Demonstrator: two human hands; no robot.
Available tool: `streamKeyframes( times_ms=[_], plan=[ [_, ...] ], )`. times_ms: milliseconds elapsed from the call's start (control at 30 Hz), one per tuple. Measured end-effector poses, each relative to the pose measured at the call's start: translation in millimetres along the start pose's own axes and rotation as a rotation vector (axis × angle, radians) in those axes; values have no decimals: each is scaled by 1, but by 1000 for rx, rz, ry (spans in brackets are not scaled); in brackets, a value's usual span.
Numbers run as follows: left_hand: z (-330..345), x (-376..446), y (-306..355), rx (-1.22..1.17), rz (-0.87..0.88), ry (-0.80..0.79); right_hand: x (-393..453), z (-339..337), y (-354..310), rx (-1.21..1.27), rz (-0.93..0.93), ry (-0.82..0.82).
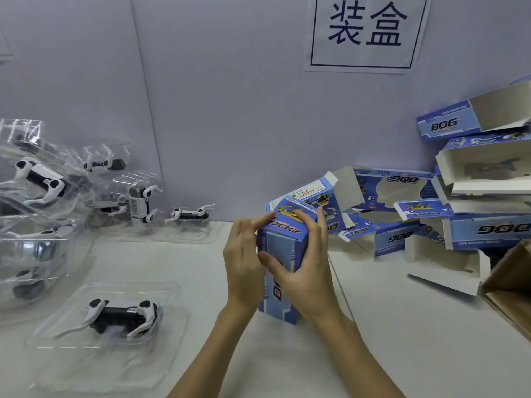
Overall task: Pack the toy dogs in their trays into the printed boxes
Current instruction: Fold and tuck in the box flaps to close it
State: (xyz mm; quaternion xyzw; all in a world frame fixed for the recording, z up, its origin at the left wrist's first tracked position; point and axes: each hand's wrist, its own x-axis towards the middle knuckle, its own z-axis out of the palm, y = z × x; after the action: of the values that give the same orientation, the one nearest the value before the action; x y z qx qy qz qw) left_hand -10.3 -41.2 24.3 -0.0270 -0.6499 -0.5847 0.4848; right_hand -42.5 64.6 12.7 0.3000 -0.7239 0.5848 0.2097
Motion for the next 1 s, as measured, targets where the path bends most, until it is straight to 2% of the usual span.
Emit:
streamKeyframes(
  times_ms=[100, 200, 333, 433, 500, 600, 700, 800, 900, 1000],
  plan=[
    [-4, 7, -2, 65, -2, -11, 9, -17, 4, 179, 44, -68],
    [-6, 12, -5, -39, -174, -135, 18, -40, 11, 327, 160, -184],
    [-18, 21, -12, 72, -420, -355, 30, -60, 20, 409, 235, -331],
    [-27, 22, -17, -67, -466, -493, 33, -68, 24, 537, 343, -455],
    [-27, 19, -18, -123, -454, -528, 32, -72, 27, 501, 378, -485],
    [-22, 17, -17, -149, -408, -433, 30, -76, 30, 484, 381, -461],
    [-20, 17, -19, -170, -348, -328, 29, -73, 25, 571, 257, -441],
    [-20, 18, -19, -259, -371, -262, 28, -64, 19, 580, 173, -331],
    [-18, 18, -16, -243, -300, -248, 25, -51, 12, 672, 183, -241],
    [-15, 16, -14, -129, -164, -280, 20, -38, 8, 485, 115, -74]
  ],
)
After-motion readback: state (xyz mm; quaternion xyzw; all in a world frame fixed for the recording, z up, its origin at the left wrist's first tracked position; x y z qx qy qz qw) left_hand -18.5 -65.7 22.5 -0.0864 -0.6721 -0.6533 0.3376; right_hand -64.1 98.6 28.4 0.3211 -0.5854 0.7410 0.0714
